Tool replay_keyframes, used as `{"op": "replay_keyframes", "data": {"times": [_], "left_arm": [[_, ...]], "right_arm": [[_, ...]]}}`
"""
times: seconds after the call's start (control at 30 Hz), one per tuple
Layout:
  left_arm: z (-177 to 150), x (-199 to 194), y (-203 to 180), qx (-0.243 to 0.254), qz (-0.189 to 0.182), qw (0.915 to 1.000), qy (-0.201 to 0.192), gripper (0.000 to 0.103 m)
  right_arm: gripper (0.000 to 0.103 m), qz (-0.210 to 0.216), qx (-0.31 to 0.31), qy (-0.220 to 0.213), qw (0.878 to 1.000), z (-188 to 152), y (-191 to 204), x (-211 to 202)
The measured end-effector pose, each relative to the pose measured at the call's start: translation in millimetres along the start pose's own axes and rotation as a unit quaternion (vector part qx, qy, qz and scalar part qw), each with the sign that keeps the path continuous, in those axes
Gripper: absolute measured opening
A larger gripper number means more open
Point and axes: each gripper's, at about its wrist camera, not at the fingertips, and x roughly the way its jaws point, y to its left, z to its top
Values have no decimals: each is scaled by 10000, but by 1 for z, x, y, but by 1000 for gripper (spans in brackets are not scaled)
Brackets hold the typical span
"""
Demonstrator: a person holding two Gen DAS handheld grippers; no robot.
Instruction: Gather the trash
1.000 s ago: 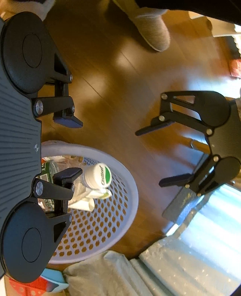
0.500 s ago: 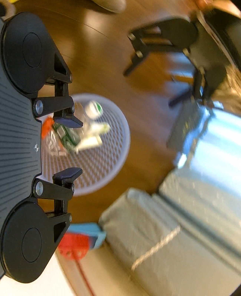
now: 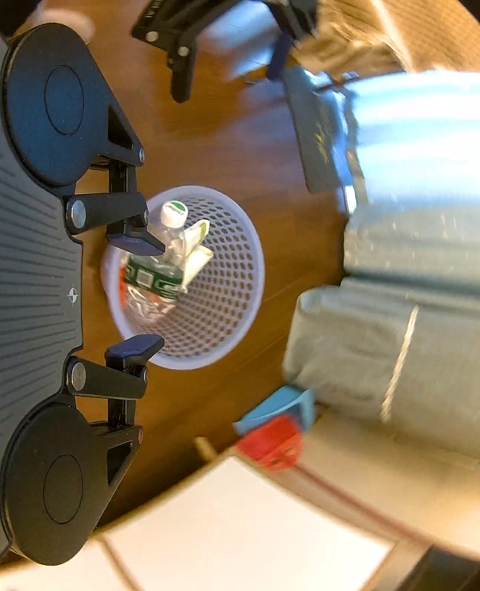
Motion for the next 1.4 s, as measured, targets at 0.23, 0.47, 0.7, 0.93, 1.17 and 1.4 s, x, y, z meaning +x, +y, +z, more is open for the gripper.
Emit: {"op": "replay_keyframes", "data": {"times": [0.23, 0.47, 0.7, 0.93, 1.17, 1.4], "left_arm": [[-14, -19, 2, -953, 216, 9952, 18, 102], [-40, -26, -1, -1746, 298, 9841, 134, 102], [-65, -34, -2, -2265, 483, 9725, 232, 102], [-78, -44, 0, -2505, 614, 9660, 191, 102], [-87, -39, -3, -2600, 704, 9624, 342, 102], [-89, -39, -5, -2650, 642, 9614, 357, 102]], "right_arm": [[45, 201, 867, 167, 9959, -11, -14, -10], [47, 290, 1004, 370, 9938, -33, -11, -6], [55, 386, 1104, 652, 9910, -47, -1, -1], [55, 400, 1109, 662, 9908, -52, 14, 1], [55, 477, 906, 778, 9917, -50, 30, 9], [55, 375, 832, 823, 9924, -52, 34, 14]]}}
